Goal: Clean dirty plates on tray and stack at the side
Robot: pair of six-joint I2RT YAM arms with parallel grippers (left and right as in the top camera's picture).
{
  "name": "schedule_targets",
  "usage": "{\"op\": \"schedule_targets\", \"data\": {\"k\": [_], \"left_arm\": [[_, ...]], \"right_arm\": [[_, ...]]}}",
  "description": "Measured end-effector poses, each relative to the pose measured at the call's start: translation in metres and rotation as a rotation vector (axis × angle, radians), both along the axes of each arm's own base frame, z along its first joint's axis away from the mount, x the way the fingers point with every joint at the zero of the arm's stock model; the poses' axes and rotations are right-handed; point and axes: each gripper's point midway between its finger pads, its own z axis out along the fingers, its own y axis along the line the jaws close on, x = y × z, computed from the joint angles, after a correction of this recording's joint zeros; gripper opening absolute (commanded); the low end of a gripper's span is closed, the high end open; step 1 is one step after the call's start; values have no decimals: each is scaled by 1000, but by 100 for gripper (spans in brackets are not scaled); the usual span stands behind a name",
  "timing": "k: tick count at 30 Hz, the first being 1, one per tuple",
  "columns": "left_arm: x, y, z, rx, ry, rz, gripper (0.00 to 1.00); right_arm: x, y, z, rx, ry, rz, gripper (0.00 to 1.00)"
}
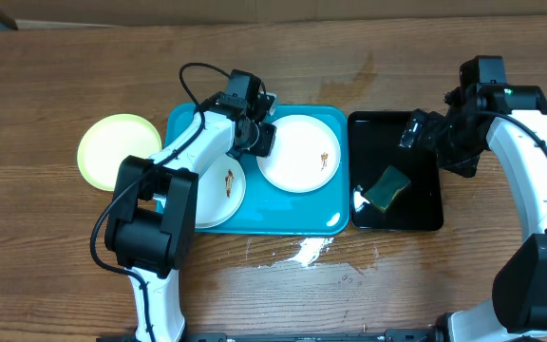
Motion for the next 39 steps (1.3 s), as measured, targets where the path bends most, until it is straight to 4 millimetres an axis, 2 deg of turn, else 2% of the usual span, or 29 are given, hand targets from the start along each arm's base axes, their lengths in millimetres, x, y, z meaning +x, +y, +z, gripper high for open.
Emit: {"op": "schedule_targets", "data": {"k": [2,5,14,17,20,23,27,30,32,35,39], "left_arm": [[-5,2,-2,7,24,3,10],[-9,2,-3,8,42,5,4],[-8,4,5,14,53,37,4],[-7,10,21,33,27,68,4],[-8,17,46,50,-3,101,4],[-11,22,67,58,-23,126,4],[-15,30,72,89,-13,174,4],[-15,36,71,110,-11,214,4],[-14,37,71,112,-11,237,4],[-14,39,70,116,-9,255,4],[-15,40,70,119,-6,266,4]], "right_arm": [[0,0,0,0,0,0,100],[0,0,0,0,0,0,100],[0,0,0,0,0,0,100],[2,0,0,0,-8,0,100],[16,0,3,0,-69,0,100],[16,1,4,9,-66,-11,100],[15,6,2,25,-50,-49,100],[7,22,-8,27,-19,-34,100],[-7,37,-22,3,29,-14,100],[-25,49,-42,-55,83,0,99],[-37,54,-64,-112,102,-14,82]]}}
